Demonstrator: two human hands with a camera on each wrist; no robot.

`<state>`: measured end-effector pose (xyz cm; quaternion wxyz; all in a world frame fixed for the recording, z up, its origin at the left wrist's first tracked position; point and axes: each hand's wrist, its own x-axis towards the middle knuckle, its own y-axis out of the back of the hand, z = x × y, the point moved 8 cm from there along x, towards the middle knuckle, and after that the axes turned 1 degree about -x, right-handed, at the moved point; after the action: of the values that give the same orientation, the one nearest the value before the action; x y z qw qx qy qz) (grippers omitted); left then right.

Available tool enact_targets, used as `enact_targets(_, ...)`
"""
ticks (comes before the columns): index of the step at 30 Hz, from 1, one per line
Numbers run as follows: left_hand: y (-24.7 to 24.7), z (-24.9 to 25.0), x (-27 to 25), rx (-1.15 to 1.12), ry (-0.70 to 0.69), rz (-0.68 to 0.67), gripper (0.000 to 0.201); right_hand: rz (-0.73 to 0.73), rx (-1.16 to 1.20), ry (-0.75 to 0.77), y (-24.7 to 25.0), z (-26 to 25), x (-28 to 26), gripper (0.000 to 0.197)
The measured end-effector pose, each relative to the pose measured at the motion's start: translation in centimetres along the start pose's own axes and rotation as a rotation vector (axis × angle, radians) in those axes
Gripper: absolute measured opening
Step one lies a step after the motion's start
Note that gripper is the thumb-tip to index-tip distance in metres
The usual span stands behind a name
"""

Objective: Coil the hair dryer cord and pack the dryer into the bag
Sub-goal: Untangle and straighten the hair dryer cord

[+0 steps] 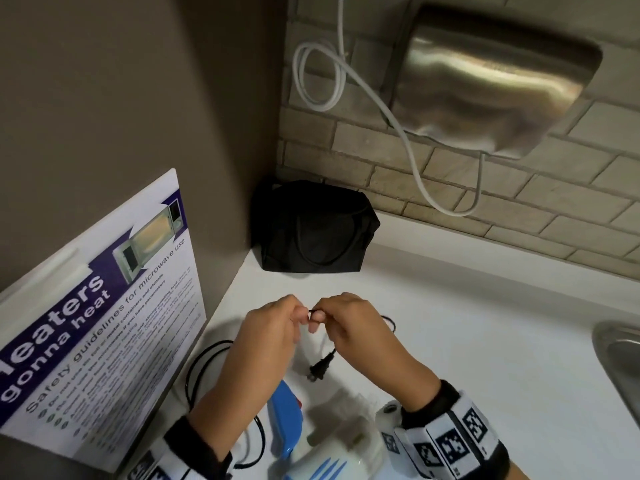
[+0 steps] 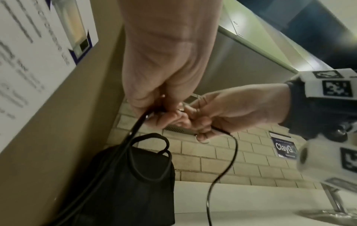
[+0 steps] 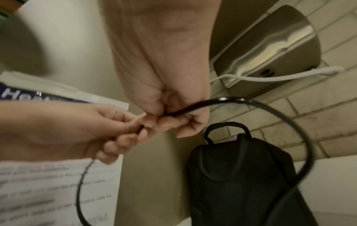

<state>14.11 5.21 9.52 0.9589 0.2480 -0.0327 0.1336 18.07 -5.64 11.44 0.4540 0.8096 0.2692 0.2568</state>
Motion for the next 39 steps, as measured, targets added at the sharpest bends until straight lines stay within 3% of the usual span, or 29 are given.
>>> enact_targets(2, 0.7, -0.8, 0.1, 0.015, 0.017, 0.021, 0.031, 0.023, -0.045, -0.015, -0.1, 1.1, 0.0, 0.028)
enact_targets(5, 2.5, -1.9, 0.5, -0.210, 0.067, 0.083, 0.031, 0.036, -0.034, -0.073, -0.1, 3.2, -0.2, 0.030)
enact_targets(9, 4.1, -2.9, 0.8, -0.440, 0.132, 0.171, 0.033, 0.065, -0.003, -0.142, 0.2, 5.6, -0.7, 0.018)
enact_targets(15, 4.1, -3.6, 0.8, -0.511, 0.139, 0.153, 0.038, 0.085, -0.014, -0.244, 0.0, 8.9, -1.4, 0.029)
enact_targets(21, 4.5, -3.7, 0.9, -0.540, 0.144, 0.168, 0.037, 0.073, -0.041, -0.332, -0.3, 12.5, -1.7, 0.028)
enact_targets(28, 5.2, -5.1, 1.2, -0.624, 0.160, 0.201, 0.036, -0.003, -0.302, -0.524, -0.1, 18.2, -3.7, 0.024)
enact_targets(32, 4.7, -5.9, 1.4, -0.461, 0.116, 0.188, 0.035, -0.008, -0.252, -0.658, -0.5, 21.0, -5.8, 0.024)
enact_targets(39, 3.1, -6.3, 2.5, 0.163, -0.075, 0.088, 0.027, 0.039, -0.027, -0.814, -0.2, 24.5, -9.3, 0.034)
